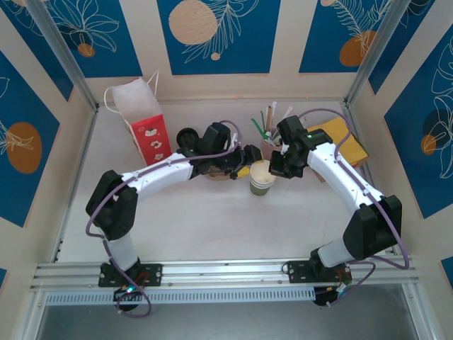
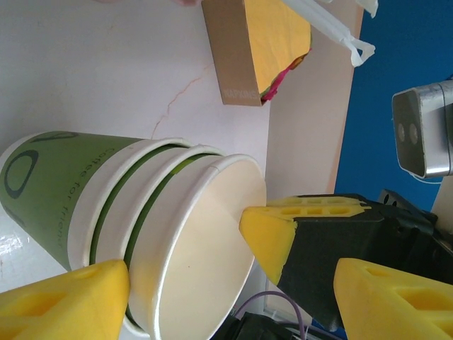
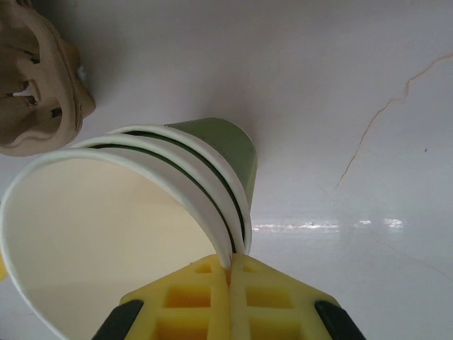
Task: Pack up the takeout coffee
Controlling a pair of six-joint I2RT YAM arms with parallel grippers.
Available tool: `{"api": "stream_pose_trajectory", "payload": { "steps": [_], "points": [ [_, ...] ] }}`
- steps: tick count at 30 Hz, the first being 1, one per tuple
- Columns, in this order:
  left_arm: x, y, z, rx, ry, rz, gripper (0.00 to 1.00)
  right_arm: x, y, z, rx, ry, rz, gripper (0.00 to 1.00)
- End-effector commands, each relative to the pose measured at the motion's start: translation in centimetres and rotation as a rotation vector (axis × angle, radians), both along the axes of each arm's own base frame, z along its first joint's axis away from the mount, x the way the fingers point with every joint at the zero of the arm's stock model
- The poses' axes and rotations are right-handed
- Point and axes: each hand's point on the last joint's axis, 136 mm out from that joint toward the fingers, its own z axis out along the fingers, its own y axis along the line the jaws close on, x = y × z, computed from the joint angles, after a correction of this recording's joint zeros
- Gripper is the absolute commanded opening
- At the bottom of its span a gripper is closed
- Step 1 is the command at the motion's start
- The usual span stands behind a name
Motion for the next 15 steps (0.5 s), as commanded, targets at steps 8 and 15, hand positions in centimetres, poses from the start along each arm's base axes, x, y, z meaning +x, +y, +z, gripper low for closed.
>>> {"api": "stream_pose_trajectory", "payload": {
  "steps": [8,15],
  "points": [
    [-0.4,-1.0,0.1,-0.002,-0.006,-0.04,0.77,0.0,0.4,0.4,0.034,0.005,0.012,0.0],
    [-0.5,-0.6,-0.8,0.042,-0.002,-0.04,0.78,0.1,0.4,0.8,0.04,-0.002,0.009,0.0]
  ]
}}
